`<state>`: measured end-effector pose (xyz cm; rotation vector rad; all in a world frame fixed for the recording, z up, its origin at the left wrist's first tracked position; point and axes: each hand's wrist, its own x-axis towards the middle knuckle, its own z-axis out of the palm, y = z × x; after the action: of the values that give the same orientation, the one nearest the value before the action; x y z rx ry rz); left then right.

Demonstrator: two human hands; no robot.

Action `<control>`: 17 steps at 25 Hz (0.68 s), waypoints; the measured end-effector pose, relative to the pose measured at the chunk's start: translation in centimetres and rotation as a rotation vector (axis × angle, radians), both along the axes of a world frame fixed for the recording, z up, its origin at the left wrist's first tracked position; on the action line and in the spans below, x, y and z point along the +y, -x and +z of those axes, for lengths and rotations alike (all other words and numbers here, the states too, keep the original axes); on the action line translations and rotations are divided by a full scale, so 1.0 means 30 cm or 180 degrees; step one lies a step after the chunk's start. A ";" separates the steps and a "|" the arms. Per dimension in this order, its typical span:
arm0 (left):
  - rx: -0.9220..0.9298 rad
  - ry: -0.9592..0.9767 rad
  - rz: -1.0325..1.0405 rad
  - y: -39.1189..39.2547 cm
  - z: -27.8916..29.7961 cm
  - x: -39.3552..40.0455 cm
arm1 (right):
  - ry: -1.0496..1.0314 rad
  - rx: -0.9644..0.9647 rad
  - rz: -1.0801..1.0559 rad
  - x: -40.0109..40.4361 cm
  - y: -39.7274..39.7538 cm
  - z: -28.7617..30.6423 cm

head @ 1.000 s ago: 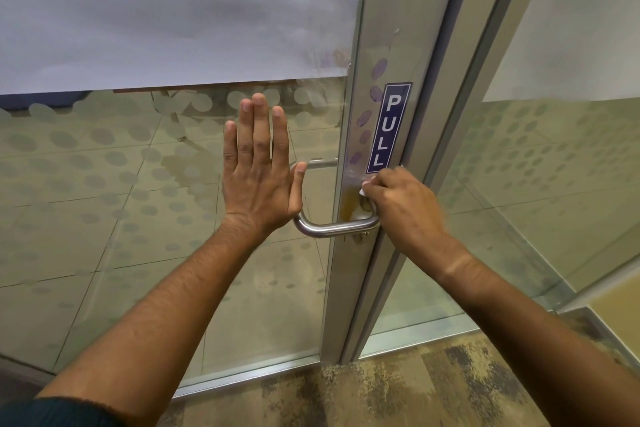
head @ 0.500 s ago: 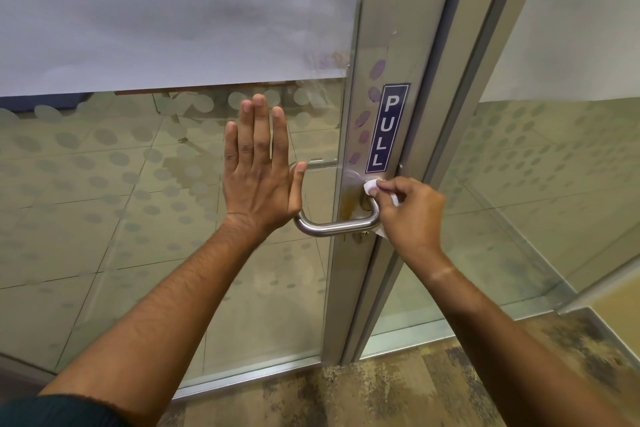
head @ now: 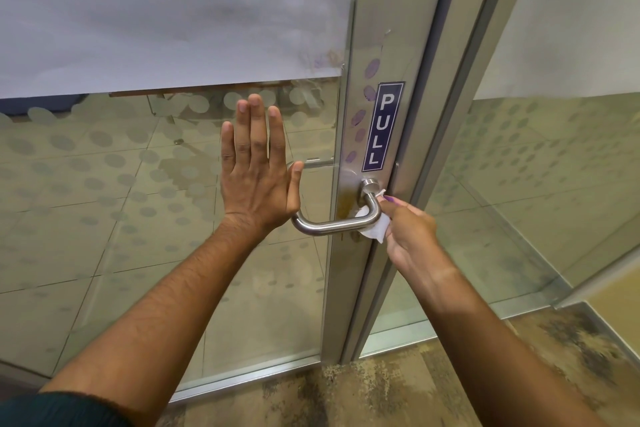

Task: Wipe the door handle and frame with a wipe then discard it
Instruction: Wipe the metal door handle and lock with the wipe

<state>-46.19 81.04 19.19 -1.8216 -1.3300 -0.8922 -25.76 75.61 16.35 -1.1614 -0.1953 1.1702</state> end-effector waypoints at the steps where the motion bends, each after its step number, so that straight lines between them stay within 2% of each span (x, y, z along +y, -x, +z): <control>1: 0.0011 0.0002 0.0011 0.000 0.000 0.001 | 0.0053 0.0302 0.0021 0.005 0.006 -0.004; 6: 0.0024 -0.0005 0.0063 0.004 -0.005 0.005 | 0.0039 0.1478 0.0492 -0.008 0.050 -0.001; 12: 0.0046 -0.0014 0.0058 0.003 -0.002 0.003 | -0.0108 0.2149 0.0281 -0.023 0.082 -0.005; 14: 0.0042 -0.0004 0.0048 0.002 -0.001 0.003 | -0.0079 0.1850 0.0233 -0.022 0.075 -0.015; 15: 0.0039 0.0006 0.0057 0.002 -0.002 0.002 | -0.0043 0.1462 0.0109 -0.022 0.066 -0.029; 17: 0.0036 0.0005 0.0065 0.003 -0.003 0.003 | -0.0160 0.0257 -0.0314 -0.036 0.047 -0.054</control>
<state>-46.28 81.13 19.09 -1.8086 -1.3403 -0.8690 -27.17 74.52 14.74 -1.0658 -0.1041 1.1169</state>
